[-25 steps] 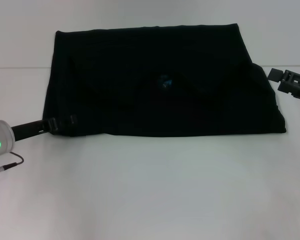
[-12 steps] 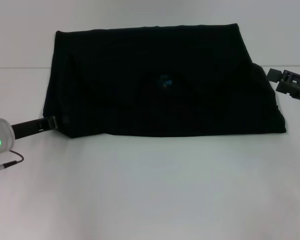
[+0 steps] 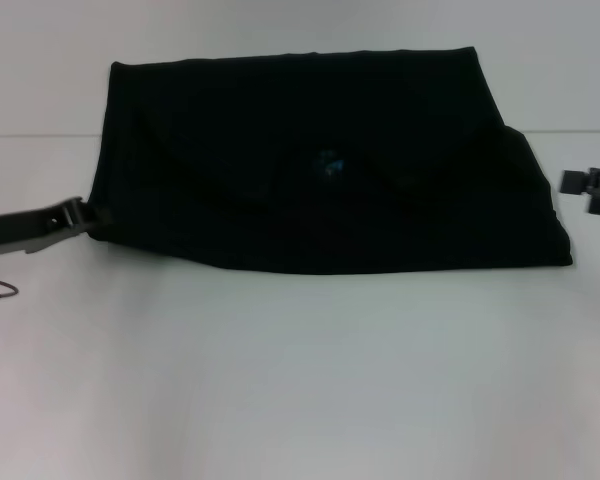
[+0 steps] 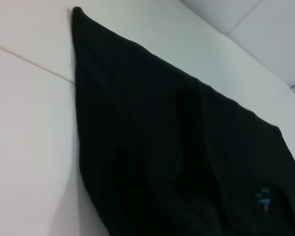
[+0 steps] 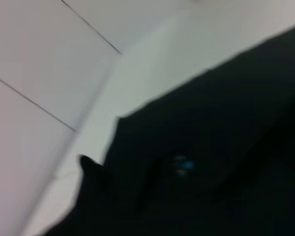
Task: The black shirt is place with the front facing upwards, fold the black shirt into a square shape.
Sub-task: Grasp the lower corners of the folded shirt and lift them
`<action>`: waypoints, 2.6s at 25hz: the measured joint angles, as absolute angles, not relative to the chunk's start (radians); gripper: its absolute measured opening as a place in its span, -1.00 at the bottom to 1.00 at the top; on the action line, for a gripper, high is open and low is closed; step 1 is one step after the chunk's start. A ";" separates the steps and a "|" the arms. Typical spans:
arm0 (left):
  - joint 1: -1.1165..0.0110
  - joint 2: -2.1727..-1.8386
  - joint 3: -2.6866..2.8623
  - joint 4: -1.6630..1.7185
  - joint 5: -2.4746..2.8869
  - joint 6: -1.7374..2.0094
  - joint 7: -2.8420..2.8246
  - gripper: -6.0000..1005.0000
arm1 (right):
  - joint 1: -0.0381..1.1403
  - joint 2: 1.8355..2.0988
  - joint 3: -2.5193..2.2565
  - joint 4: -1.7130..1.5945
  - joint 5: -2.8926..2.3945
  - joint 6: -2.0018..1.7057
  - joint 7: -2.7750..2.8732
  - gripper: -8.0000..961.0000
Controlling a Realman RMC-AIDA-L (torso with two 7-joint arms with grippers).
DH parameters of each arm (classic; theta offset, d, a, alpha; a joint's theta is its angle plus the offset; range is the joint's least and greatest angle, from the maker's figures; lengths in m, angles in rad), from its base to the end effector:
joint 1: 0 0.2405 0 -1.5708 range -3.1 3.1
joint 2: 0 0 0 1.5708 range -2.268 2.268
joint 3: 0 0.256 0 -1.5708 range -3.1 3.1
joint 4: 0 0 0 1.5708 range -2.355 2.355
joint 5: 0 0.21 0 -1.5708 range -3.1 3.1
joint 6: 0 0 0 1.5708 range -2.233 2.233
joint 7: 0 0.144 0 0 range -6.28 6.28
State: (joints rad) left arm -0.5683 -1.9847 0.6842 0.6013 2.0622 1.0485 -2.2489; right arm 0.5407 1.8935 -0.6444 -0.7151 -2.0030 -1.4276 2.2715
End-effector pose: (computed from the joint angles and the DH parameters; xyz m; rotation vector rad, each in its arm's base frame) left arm -0.3245 0.3916 0.0457 -1.8940 -1.6343 -0.6125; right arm 0.2974 0.3736 0.0984 -2.1466 1.5980 0.7319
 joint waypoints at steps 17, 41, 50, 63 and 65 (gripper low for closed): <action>-0.569 -1.974 0.662 0.581 2.061 1.058 -2.291 -0.89 | 0.683 1.891 -0.649 -0.789 -2.509 -1.345 2.483 0.92; -0.550 -1.991 0.657 0.585 2.062 1.071 -2.292 -0.89 | 0.777 1.960 -0.824 -0.581 -2.532 -0.980 2.476 0.92; -0.549 -1.992 0.654 0.586 2.062 1.065 -2.292 -0.89 | 0.768 1.952 -0.825 -0.586 -2.534 -0.967 2.480 0.92; -0.548 -1.993 0.645 0.585 2.062 1.061 -2.290 -0.89 | 0.789 1.976 -0.867 -0.559 -2.537 -0.940 2.474 0.91; -0.547 -1.994 0.645 0.585 2.062 1.061 -2.289 -0.89 | 0.792 1.977 -0.868 -0.560 -2.537 -0.950 2.473 0.91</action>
